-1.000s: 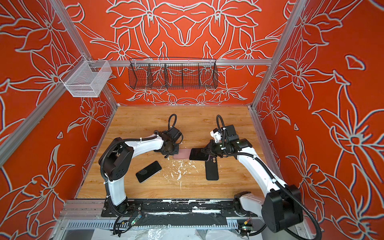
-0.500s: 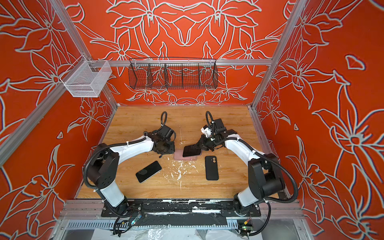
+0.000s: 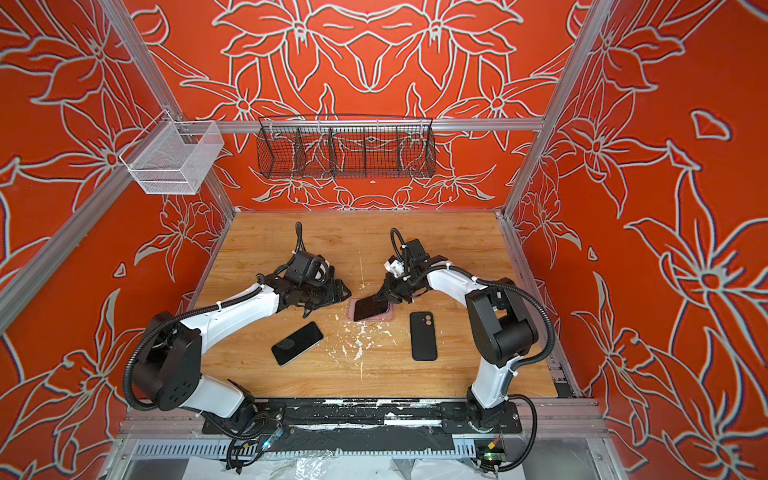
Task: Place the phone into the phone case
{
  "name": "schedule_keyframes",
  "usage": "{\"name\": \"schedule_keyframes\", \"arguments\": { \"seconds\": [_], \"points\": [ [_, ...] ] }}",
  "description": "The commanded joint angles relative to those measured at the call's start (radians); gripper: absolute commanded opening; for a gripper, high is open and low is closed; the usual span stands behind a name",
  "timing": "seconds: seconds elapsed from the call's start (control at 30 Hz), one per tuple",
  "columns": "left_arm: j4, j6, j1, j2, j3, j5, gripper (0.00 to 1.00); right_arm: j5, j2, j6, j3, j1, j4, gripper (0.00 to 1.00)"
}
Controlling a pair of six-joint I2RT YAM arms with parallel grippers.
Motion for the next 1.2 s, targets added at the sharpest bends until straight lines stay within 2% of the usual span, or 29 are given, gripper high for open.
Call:
{"name": "schedule_keyframes", "arguments": {
  "seconds": [0.0, 0.43, 1.17],
  "points": [
    [0.106, -0.036, 0.005, 0.008, -0.019, 0.095, 0.79, -0.035, 0.029, 0.014, 0.041, 0.007, 0.044, 0.0],
    [0.127, -0.058, 0.005, 0.058, -0.026, 0.108, 0.79, -0.049, 0.12, -0.029, 0.14, 0.006, -0.004, 0.0],
    [0.12, -0.073, 0.005, 0.096, 0.001, 0.112, 0.79, 0.045, 0.167, -0.096, 0.024, 0.006, 0.018, 0.0]
  ]
}}
